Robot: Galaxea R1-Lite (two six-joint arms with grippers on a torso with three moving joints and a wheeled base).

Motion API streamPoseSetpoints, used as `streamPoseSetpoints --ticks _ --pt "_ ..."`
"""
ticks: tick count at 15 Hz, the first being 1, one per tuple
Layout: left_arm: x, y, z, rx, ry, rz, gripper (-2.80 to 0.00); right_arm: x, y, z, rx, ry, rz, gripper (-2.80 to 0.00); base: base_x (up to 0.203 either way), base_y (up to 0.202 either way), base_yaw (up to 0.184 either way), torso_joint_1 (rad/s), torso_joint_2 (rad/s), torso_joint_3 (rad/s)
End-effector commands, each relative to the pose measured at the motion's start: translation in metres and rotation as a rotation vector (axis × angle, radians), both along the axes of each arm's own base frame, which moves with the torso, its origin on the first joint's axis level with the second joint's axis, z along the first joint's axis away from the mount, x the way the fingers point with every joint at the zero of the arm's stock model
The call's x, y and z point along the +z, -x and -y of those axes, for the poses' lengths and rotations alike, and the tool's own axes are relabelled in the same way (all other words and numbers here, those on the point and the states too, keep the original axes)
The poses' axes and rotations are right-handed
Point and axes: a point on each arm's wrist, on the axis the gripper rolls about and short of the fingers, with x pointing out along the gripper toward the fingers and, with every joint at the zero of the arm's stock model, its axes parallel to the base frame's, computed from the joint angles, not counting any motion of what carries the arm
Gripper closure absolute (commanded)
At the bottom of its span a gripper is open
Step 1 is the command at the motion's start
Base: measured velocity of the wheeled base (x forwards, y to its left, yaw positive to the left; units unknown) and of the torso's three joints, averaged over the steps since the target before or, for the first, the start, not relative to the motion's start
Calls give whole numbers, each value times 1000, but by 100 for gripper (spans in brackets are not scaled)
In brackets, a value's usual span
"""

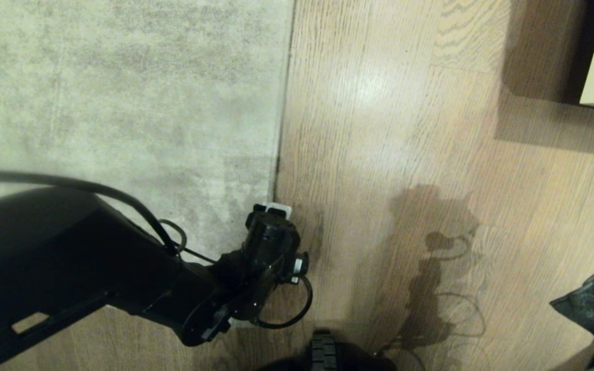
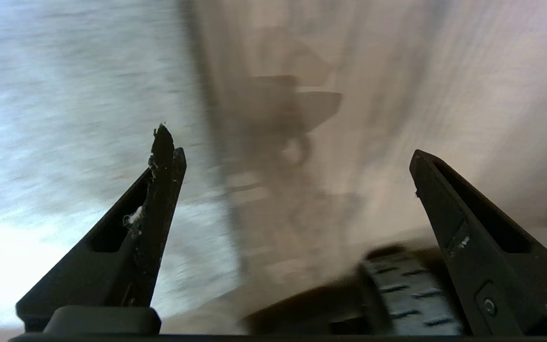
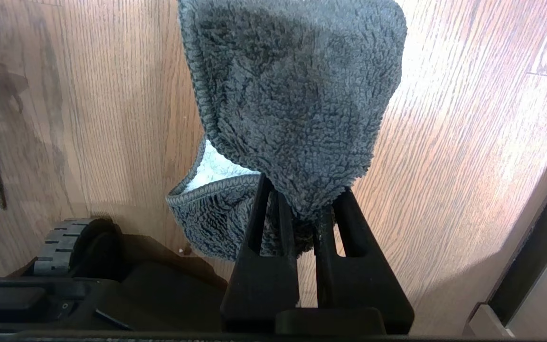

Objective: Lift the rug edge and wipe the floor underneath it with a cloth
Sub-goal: Lift up the carpet

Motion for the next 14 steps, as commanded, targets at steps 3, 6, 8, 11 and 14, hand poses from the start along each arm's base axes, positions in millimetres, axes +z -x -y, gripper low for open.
streamPoseSetpoints --ticks 3,6,8,11,14 --pt "-2 1 -7 83 -139 5 -280 0 0 0 0 0 -1 0 0 0 0 0 0 0" --pt "-10 1 -9 141 -214 19 -280 0 0 0 0 -2 -1 0 0 0 0 0 0 0" --pt "-14 -2 -11 167 -266 30 -280 0 0 0 0 0 0 0 0 0 0 0 0 0" --pt "-18 -8 -9 193 -271 51 -280 0 0 0 2 0 0 0 0 0 0 0 0 0" --pt "-21 -15 -9 198 -274 81 -280 0 0 0 1 0 0 0 0 0 0 0 0 0"
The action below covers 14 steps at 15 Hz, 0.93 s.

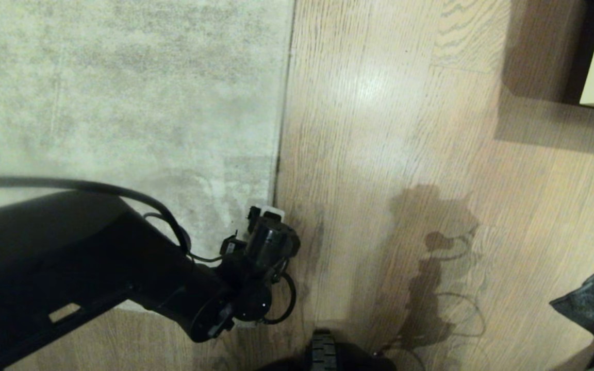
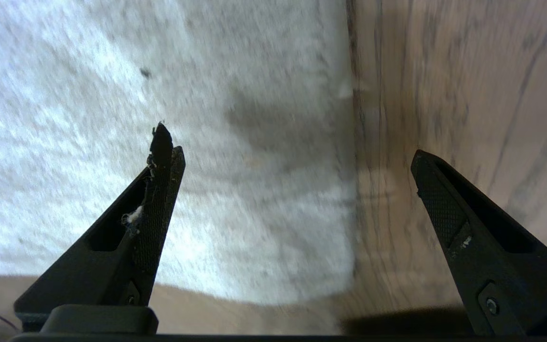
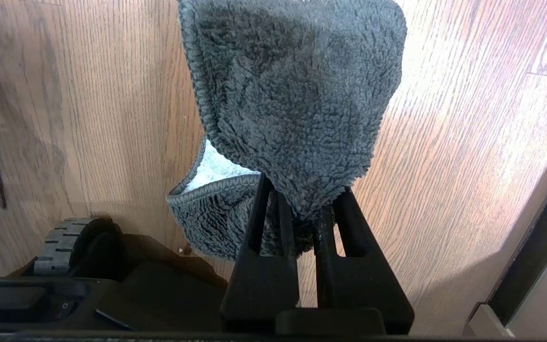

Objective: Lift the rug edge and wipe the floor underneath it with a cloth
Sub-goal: Lift up the carpet

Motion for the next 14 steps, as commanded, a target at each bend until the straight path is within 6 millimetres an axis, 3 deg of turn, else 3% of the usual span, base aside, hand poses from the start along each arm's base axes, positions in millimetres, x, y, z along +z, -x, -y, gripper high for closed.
streamPoseSetpoints --ticks 1,7,14 --pt "-6 -8 -1 5 -10 26 -280 0 0 0 0 1 -1 0 0 0 0 0 0 0" --pt "-6 -31 -12 0 -87 102 -280 0 0 0 0 1 0 0 0 0 0 0 0 0" --pt "-6 -28 -15 0 -105 95 -280 0 0 0 1 1 0 0 0 0 0 0 0 0"
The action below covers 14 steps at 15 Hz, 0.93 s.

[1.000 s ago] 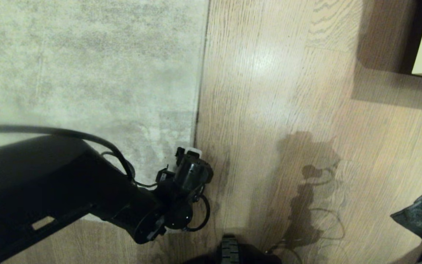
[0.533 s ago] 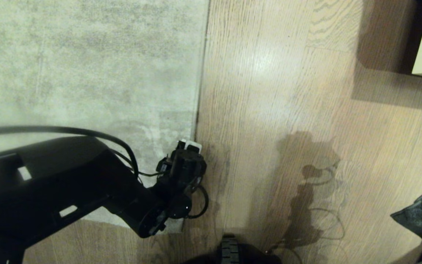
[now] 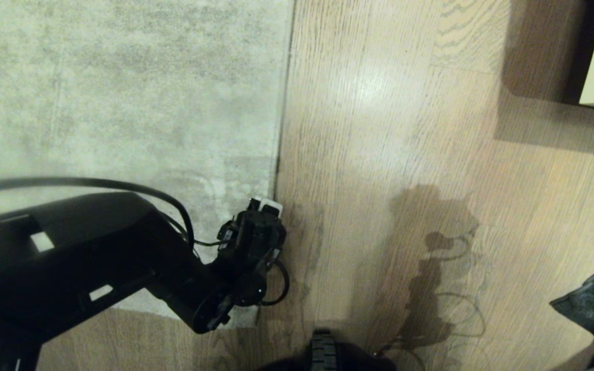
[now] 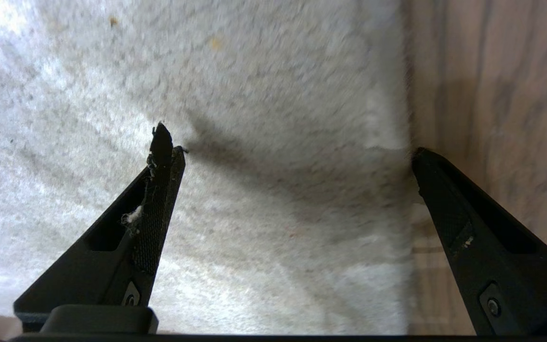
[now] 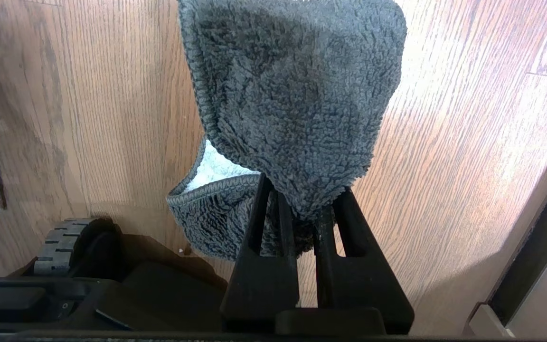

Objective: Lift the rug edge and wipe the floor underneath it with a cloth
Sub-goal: Lift up the carpet

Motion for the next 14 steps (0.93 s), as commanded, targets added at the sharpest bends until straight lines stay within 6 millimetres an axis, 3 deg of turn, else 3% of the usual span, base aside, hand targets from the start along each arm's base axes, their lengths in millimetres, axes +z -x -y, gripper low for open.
streamPoseSetpoints --ticks 1,14 --pt "3 4 -4 0 -18 -1 -280 0 0 0 0 -1 0 0 0 0 0 0 0 0" --pt "-6 25 -50 76 -141 -96 -280 0 0 0 1 -1 -1 0 0 0 0 0 0 0"
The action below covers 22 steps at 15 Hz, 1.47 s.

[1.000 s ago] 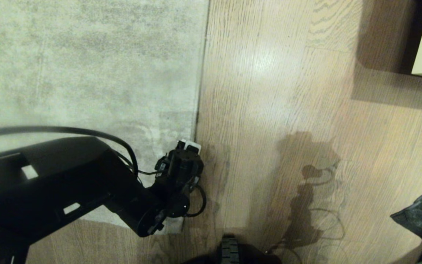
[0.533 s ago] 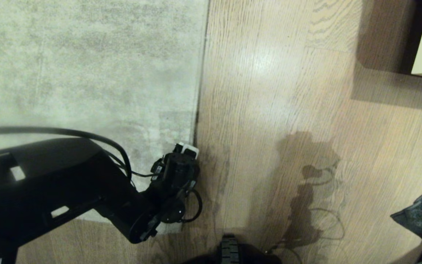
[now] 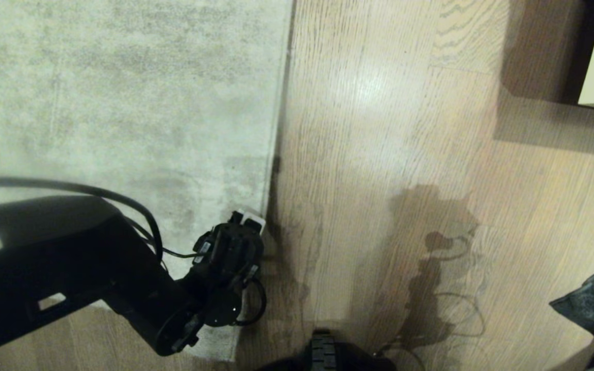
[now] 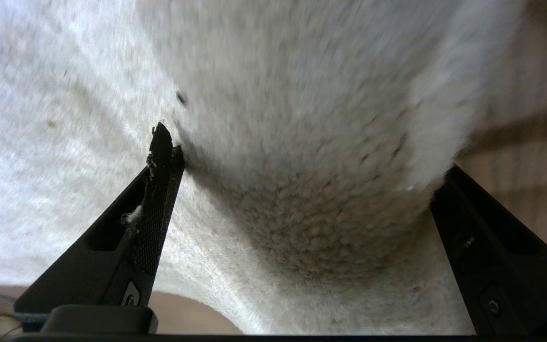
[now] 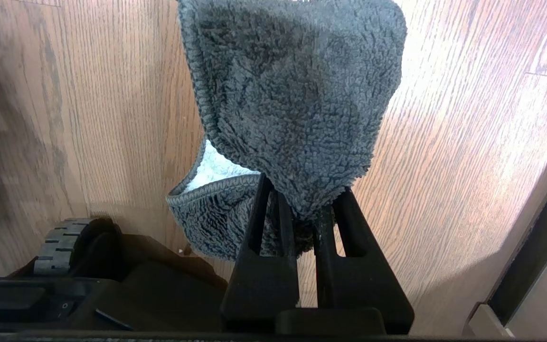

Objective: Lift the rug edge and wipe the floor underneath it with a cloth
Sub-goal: Lift up the carpet

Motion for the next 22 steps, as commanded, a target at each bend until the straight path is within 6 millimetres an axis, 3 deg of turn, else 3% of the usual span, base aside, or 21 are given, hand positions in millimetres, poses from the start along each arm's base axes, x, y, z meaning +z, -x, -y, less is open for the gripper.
streamPoseSetpoints --ticks 1,11,16,22 --pt "4 3 -8 18 -11 0 -280 0 0 0 0 0 0 0 0 0 0 0 0 0" --pt "52 13 -23 10 -20 95 -280 0 0 0 0 0 0 0 0 0 0 0 0 0" --pt "67 30 -50 49 -34 107 -280 0 0 0 -1 0 -1 0 0 0 0 0 0 0" --pt "67 66 -89 103 -104 53 -280 0 0 0 -1 0 0 0 0 0 0 0 0 0"
